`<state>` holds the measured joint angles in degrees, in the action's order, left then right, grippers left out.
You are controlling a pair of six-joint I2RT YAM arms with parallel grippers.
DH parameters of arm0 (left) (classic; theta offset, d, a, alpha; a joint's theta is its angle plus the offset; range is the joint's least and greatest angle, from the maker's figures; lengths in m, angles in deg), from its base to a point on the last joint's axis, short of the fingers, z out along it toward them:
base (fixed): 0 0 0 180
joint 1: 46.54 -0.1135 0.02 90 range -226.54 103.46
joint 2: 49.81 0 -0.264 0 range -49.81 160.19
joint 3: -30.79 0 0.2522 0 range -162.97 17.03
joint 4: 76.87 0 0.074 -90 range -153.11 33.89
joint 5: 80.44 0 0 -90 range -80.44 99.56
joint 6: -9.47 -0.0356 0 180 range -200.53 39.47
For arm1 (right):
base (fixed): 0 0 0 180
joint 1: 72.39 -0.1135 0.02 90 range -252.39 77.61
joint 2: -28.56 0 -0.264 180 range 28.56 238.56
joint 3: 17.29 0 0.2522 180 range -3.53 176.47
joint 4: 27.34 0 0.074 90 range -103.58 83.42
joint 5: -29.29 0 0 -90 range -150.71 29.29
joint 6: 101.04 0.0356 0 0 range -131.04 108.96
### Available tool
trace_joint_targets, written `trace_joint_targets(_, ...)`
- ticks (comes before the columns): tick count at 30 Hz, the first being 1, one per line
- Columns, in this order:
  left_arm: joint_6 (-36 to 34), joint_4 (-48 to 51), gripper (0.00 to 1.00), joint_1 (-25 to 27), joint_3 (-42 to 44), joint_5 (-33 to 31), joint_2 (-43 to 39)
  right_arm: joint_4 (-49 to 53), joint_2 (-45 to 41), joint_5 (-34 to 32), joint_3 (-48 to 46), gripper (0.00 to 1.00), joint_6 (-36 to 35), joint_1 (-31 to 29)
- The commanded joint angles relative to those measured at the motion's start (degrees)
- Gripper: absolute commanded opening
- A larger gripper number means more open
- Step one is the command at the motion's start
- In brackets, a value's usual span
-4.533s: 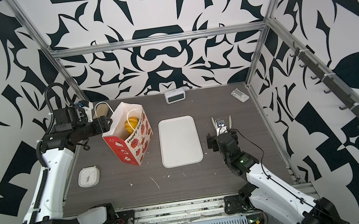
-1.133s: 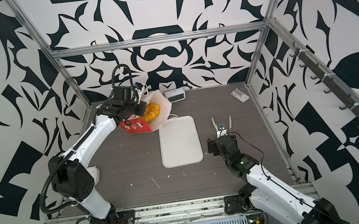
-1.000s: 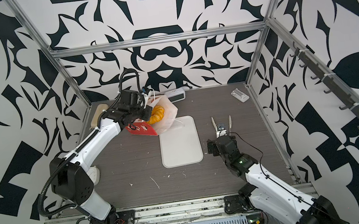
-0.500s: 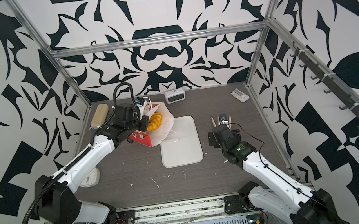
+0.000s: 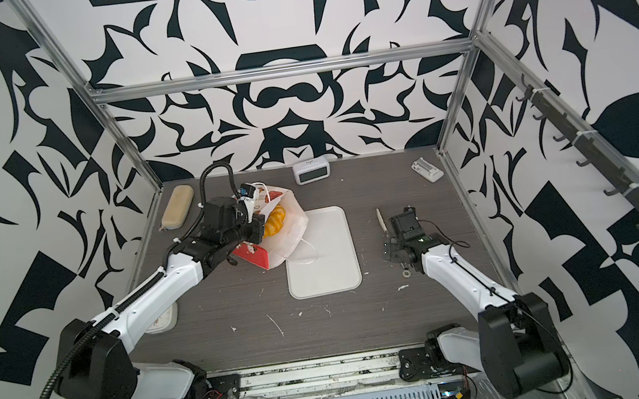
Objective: Take the fake bread out of the paper bag
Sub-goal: 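Grasp the metal tongs with the right gripper and lift them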
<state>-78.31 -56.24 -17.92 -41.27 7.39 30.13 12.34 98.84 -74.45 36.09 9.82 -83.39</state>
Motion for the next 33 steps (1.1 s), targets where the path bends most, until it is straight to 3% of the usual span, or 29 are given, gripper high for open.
trace_joint_targets(1,2.0,-4.4,0.0,-0.2,1.1,2.6,-2.4,-0.3,2.9,2.1,3.9,1.0,-1.0,0.8)
trace_joint_targets(14,2.5,-7.3,0.0,-0.2,5.1,5.5,-5.1,-2.2,18.3,10.2,9.6,0.97,-5.1,5.8)
trace_joint_targets(21,2.9,-8.1,0.0,-0.2,5.6,6.8,-4.7,-2.8,24.2,9.5,12.6,0.79,-6.3,6.5)
trace_joint_targets(27,3.1,-8.5,0.0,-0.2,6.0,7.1,-4.5,-2.5,25.9,9.9,14.1,0.5,-7.1,7.1)
trace_joint_targets(32,3.3,-8.4,0.0,-0.2,6.2,7.3,-4.8,-2.0,24.3,10.1,12.6,0.05,-7.0,7.2)
trace_joint_targets(33,3.3,-8.3,0.0,-0.2,6.2,7.4,-5.0,-1.9,23.4,10.6,12.1,0.01,-6.9,7.2)
